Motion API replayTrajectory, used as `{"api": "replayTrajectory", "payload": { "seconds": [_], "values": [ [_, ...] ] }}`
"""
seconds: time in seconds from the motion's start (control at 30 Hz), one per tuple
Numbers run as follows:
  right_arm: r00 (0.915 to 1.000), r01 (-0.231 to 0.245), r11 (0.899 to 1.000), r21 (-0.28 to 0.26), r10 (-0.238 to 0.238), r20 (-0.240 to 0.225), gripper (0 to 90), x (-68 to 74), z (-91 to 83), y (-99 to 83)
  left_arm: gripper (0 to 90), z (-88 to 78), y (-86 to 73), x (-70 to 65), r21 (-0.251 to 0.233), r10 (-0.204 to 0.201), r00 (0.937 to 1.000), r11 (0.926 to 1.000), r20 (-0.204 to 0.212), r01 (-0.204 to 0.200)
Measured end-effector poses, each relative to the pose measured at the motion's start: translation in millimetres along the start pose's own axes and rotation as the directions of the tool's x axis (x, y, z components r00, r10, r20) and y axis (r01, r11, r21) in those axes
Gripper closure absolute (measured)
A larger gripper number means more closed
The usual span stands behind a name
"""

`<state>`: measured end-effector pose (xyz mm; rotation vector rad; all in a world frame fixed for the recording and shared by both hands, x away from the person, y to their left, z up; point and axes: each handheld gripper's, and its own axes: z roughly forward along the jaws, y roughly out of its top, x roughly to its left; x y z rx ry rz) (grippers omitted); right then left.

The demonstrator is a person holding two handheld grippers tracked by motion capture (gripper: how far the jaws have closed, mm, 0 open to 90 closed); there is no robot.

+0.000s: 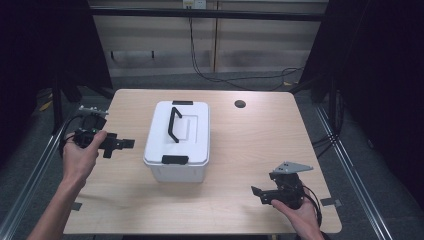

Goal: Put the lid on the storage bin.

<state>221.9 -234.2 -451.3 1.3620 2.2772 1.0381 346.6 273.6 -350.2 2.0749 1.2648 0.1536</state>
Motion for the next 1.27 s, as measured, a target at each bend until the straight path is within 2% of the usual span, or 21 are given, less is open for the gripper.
{"api": "replayTrajectory", "payload": {
  "seconds": [0.03,0.13,0.3,0.43,0.5,0.6,0.73,0.83,0.9,0.93,0.97,1.0,1.03,1.07,1.1,1.13,1.17,1.27],
  "values": [
    [1.0,0.001,1.0,-0.002,-0.001,-0.001,16.5,0.1,-0.1,0.0,21.6,-1.7,-4.5,1.8,-0.012,-0.007,0.9999,0.9999,0.011,0.007],
    [1.0,-0.009,1.0,-0.01,0.009,0.002,16.5,0.0,-0.5,-0.2,20.6,-5.7,-18.1,5.0,-0.022,0.008,0.9998,0.9997,0.02,-0.008],
    [0.9998,-0.021,1.0,-0.014,0.021,0.006,16.5,-0.5,-0.6,-0.3,20.0,-7.9,-37.6,10.7,-0.018,-0.005,0.9992,0.9998,0.04,0.006],
    [0.9998,-0.02,1.0,-0.022,0.02,0.005,16.5,-0.5,-0.4,-0.5,20.0,-8.3,-57.0,16.0,-0.007,0.005,0.9998,1.0,0.017,-0.005],
    [0.9997,-0.025,0.999,-0.023,0.025,0.006,16.5,-0.7,0.2,-0.4,19.9,-7.6,-65.9,18.8,-0.026,-0.01,0.9998,0.9996,0.016,0.01],
    [0.9996,-0.027,0.999,-0.038,0.028,0.008,16.6,-0.3,-0.5,-0.9,18.3,-5.2,-75.5,22.5,-0.029,-0.021,0.9997,0.9994,0.012,0.021],
    [0.9991,-0.041,0.998,-0.051,0.042,0.01,16.5,-0.8,0.6,-0.8,17.5,-4.2,-87.8,17.4,-0.025,0.025,0.9996,0.9994,-0.015,-0.025],
    [0.9988,-0.047,0.997,-0.056,0.047,0.012,16.5,-1.2,1.2,-1.0,17.5,-3.0,-97.5,17.3,-0.031,0.02,0.9998,0.9993,0.008,-0.02],
    [0.9985,-0.051,0.997,-0.057,0.052,0.015,16.5,-1.4,1.6,-1.2,17.6,-0.4,-103.5,17.1,-0.013,0.018,0.9997,0.9997,-0.015,-0.018],
    [0.9982,-0.059,0.997,-0.055,0.06,0.012,16.5,-1.4,1.5,-1.2,17.5,1.4,-107.0,17.1,-0.023,0.017,0.9991,0.9996,-0.039,-0.018],
    [0.998,-0.061,0.997,-0.057,0.062,0.011,16.6,-1.6,1.5,-1.2,17.5,3.9,-112.2,18.2,-0.03,0.019,0.9995,0.9993,-0.024,-0.02],
    [0.998,-0.062,0.997,-0.056,0.062,0.012,16.7,-1.9,1.8,-1.2,17.6,6.9,-116.0,19.6,-0.008,0.022,0.9996,0.9997,-0.019,-0.022],
    [0.9981,-0.06,0.997,-0.056,0.06,0.014,16.7,-2.2,2.2,-1.1,17.6,8.9,-119.0,19.8,0.002,0.014,0.9995,0.9999,-0.027,-0.014],
    [0.998,-0.06,0.997,-0.055,0.061,0.018,16.7,-2.3,2.5,-1.1,17.6,11.0,-122.5,20.4,0.006,0.002,0.9998,1.0,-0.018,-0.002],
    [0.9975,-0.067,0.996,-0.052,0.068,0.022,16.7,-2.1,2.9,-1.0,17.6,12.5,-125.1,21.1,0.014,0.006,1.0,0.9999,-0.006,-0.006],
    [0.9976,-0.064,0.997,-0.05,0.065,0.023,16.7,-2.5,3.6,-0.9,17.6,13.6,-126.9,21.1,0.016,0.012,0.9998,0.9998,-0.013,-0.012],
    [0.9976,-0.062,0.997,-0.047,0.063,0.03,16.8,-2.7,4.6,-0.8,17.5,14.4,-128.1,19.9,0.015,0.021,0.9989,0.9997,-0.041,-0.021],
    [0.9968,-0.063,0.997,-0.032,0.065,0.047,17.5,-4.7,9.3,0.1,17.5,18.9,-129.5,14.8,0.032,0.041,0.9985,0.9987,-0.037,-0.04]
  ]
}}
